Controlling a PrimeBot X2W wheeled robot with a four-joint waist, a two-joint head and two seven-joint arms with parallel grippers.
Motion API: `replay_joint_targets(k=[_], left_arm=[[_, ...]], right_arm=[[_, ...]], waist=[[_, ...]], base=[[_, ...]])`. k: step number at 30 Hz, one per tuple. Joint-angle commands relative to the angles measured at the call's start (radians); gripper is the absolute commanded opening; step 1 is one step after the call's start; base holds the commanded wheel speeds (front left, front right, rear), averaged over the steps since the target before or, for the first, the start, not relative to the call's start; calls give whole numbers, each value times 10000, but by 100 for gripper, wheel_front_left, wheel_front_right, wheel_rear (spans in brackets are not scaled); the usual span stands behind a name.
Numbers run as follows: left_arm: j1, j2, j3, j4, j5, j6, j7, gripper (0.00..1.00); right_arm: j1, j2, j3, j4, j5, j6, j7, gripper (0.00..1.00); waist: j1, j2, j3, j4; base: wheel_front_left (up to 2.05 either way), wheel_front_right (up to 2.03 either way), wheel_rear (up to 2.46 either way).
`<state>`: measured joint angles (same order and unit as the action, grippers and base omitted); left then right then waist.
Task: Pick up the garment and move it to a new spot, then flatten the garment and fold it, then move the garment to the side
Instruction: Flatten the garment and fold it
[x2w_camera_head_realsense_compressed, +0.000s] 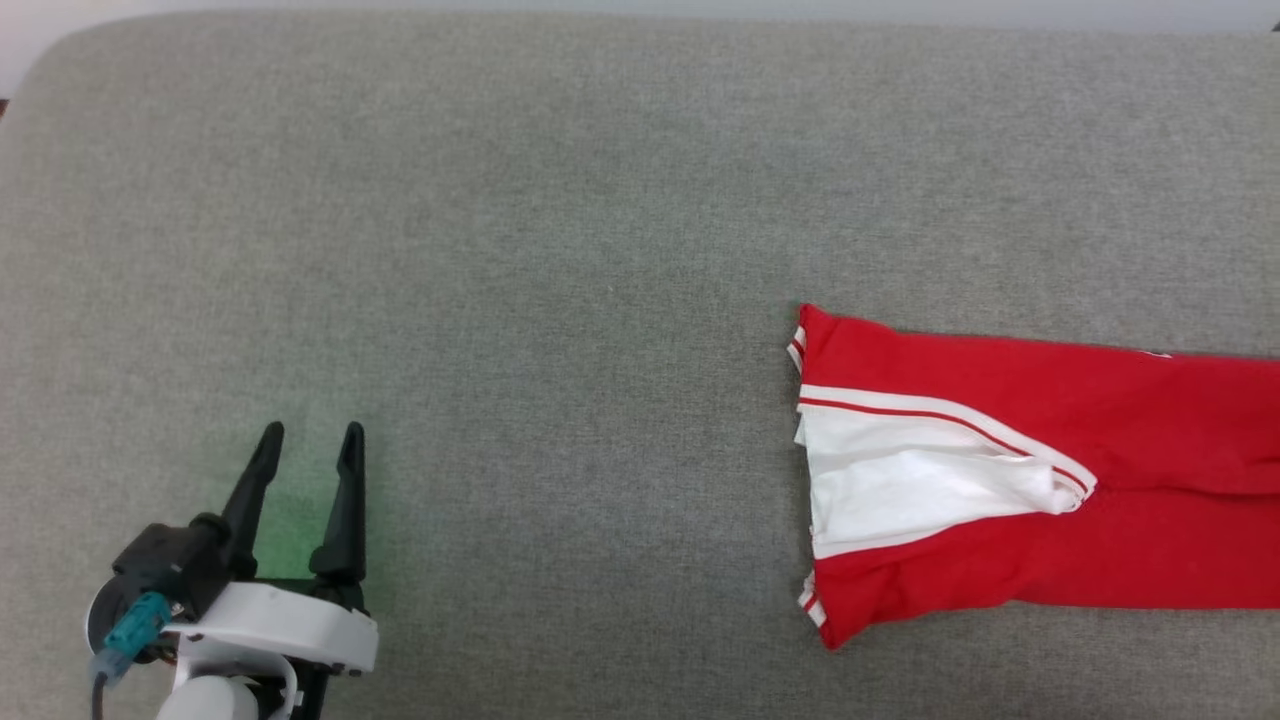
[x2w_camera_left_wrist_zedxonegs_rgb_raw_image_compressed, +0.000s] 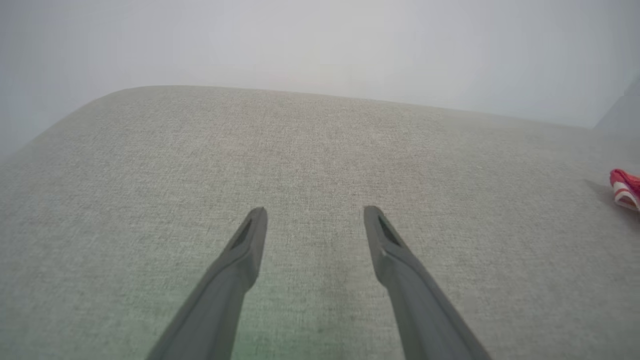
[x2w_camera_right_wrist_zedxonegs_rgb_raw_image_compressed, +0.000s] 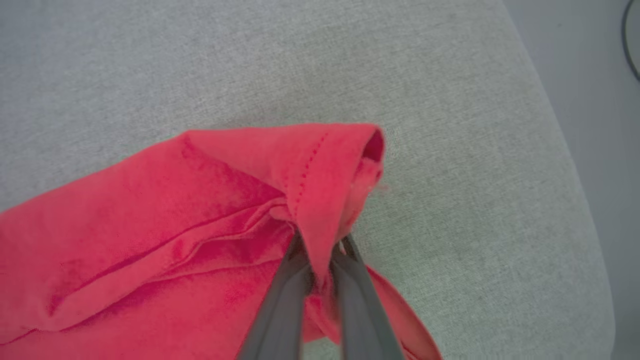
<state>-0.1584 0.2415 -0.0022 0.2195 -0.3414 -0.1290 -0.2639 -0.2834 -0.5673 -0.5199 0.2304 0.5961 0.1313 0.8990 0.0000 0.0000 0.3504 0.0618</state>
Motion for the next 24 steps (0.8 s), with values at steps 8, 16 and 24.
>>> replay_joint_targets(k=[8, 16, 24], left_arm=[[350, -323, -119, 242, 62, -22, 0, 100], [508, -442, -354, 361, 163, -22, 0, 100], [395, -687, -632, 358, 94, -22, 0, 100]], right_arm=[[558, 168, 2008, -2155, 187, -8, 694, 0], [589, 909, 4937, -4909, 1603, -8, 1641, 0], [-317, 1153, 7026, -5016, 1466, -8, 1344, 0]], waist=[[0, 0, -636, -119], [0, 0, -1123, 313], [0, 0, -1169, 942]], base=[[0, 0, 0], [0, 0, 0], [0, 0, 0]])
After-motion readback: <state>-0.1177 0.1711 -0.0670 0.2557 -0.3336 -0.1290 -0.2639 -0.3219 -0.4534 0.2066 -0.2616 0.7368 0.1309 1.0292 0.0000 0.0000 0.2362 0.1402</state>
